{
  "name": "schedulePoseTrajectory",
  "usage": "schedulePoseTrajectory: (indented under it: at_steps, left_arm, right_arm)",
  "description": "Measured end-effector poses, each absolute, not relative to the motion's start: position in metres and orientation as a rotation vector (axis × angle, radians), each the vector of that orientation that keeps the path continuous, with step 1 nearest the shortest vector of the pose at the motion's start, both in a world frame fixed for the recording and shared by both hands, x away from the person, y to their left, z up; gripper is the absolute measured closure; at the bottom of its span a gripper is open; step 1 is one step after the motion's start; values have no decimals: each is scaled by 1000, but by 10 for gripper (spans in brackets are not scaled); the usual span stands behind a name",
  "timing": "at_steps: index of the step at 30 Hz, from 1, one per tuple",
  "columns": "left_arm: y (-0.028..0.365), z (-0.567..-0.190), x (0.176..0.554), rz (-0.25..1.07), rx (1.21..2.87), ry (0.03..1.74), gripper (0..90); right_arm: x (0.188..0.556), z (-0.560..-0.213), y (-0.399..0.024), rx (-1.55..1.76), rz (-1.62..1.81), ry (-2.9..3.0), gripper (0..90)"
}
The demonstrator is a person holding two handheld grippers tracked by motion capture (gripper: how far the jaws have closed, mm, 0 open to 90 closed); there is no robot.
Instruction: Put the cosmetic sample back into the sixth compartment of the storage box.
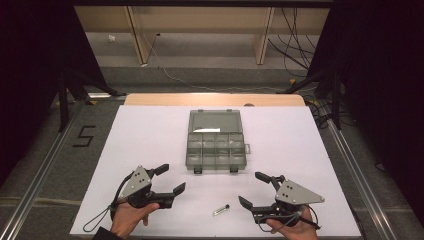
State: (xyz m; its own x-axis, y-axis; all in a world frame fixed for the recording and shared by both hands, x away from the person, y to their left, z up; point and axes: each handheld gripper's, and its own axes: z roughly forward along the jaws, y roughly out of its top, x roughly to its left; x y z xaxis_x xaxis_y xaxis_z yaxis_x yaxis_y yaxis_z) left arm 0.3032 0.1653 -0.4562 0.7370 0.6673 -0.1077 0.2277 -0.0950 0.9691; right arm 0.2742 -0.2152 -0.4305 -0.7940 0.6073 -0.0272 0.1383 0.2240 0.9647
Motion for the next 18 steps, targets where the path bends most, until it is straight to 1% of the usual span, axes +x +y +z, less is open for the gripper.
schedulePoseTrajectory:
  at_steps: [15,18]
  left_arm:
    - [166,-454,302,442,1642,715,160]
    - [165,-454,302,422,1632,724,160]
  right_arm:
    - [274,-431,-215,687,1595,2094,161]
    - [274,-431,-215,683,1591,2098,161]
